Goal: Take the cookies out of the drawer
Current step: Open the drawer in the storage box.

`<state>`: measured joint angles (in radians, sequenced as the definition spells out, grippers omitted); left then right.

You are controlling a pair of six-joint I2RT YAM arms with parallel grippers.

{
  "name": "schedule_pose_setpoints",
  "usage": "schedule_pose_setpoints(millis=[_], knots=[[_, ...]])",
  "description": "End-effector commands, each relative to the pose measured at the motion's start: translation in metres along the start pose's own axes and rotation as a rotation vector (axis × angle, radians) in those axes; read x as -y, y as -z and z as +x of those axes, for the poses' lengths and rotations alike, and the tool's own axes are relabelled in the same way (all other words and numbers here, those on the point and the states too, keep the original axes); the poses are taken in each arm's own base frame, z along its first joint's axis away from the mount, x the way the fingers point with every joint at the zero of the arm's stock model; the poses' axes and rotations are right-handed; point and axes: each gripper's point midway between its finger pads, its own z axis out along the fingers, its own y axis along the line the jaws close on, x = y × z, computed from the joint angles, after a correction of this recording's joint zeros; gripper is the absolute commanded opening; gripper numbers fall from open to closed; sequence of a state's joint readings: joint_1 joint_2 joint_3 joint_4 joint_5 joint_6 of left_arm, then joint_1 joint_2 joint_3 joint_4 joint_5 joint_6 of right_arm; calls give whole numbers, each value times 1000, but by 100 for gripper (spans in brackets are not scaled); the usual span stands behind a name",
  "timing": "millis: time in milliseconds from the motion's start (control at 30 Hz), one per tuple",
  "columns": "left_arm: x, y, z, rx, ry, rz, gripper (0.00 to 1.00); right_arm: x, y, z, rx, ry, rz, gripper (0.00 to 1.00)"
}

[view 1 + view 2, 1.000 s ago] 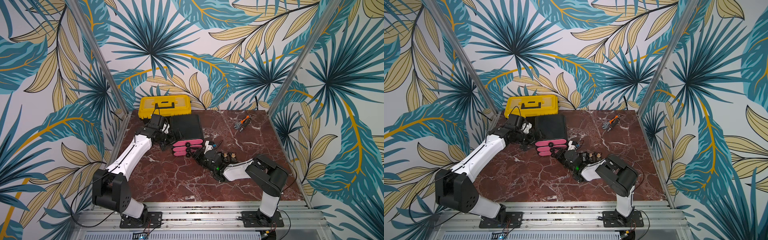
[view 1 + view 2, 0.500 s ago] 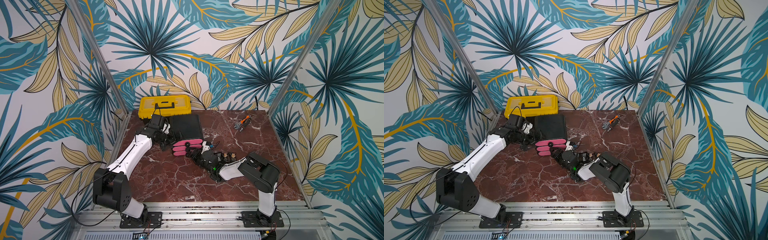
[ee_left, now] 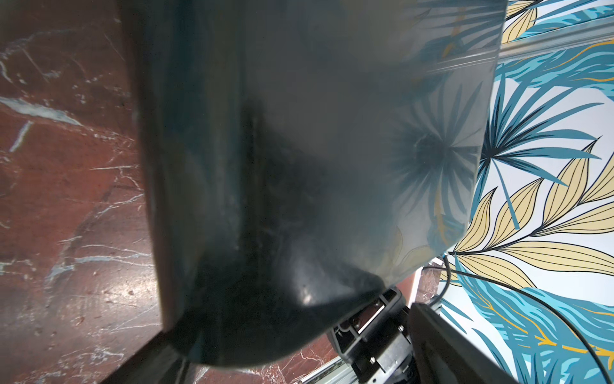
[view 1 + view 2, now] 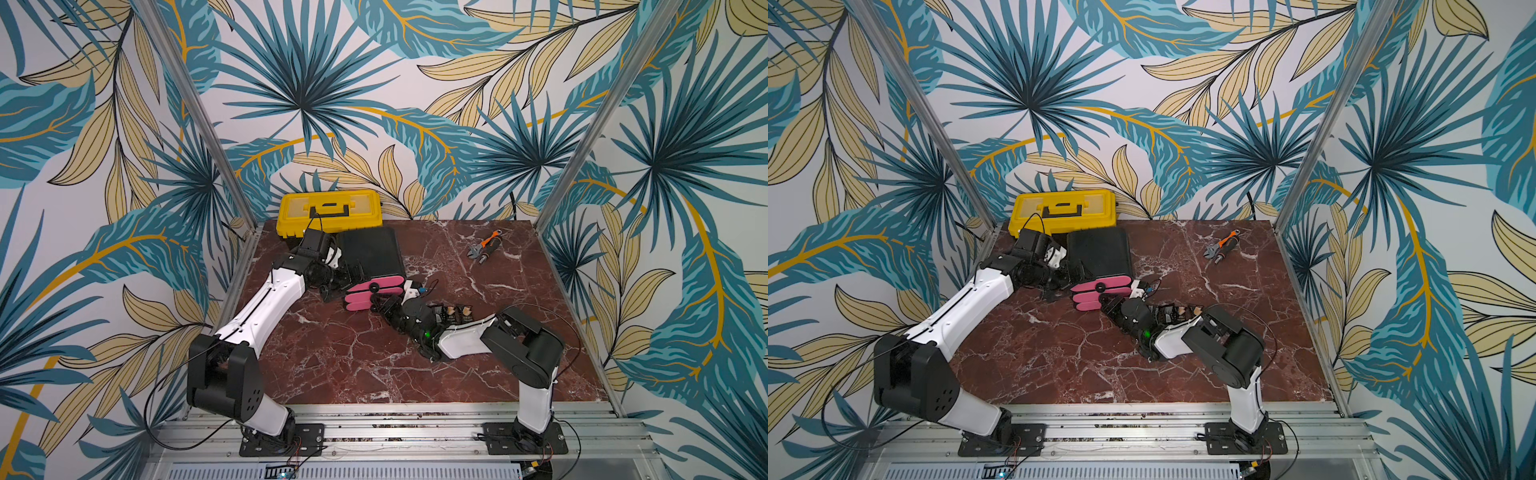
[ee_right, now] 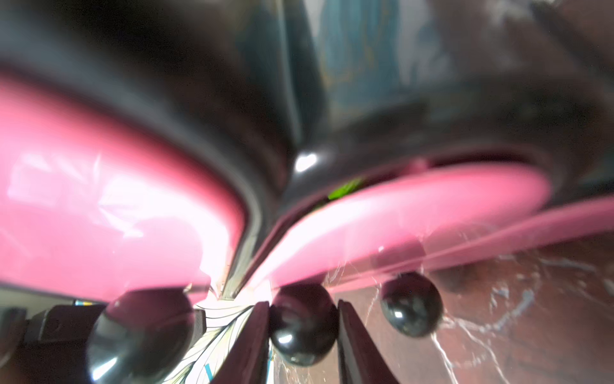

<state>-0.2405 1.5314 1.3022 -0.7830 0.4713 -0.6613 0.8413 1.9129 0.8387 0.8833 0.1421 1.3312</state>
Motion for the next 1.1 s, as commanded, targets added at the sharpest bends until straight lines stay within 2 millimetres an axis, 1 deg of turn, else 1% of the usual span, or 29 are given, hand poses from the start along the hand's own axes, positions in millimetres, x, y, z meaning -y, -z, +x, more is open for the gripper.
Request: schedule_pose_setpoints(millis=[0, 167, 333, 500, 567, 700, 967, 1067], knots=[[-2, 0, -4, 8, -12, -5, 100, 0, 10, 11, -46, 48, 81, 23], [0, 5, -11, 27, -7, 1, 100, 0, 26, 25, -115, 61, 138, 22], [0, 14, -19, 59, -6, -2, 100, 3, 51, 39, -165, 110, 226, 21], [-3, 17, -16, 66, -4, -13, 100, 10, 74, 49, -192, 131, 276, 22], [-5, 17, -13, 68, 2, -14, 100, 15, 80, 52, -204, 145, 300, 22], [-7, 16, -10, 62, 7, -12, 100, 19, 82, 57, -227, 157, 320, 22], [-6, 25, -11, 90, 4, -17, 100, 20, 83, 68, -254, 189, 345, 21], [-5, 27, -12, 89, 7, -13, 100, 18, 84, 69, -261, 196, 347, 22]])
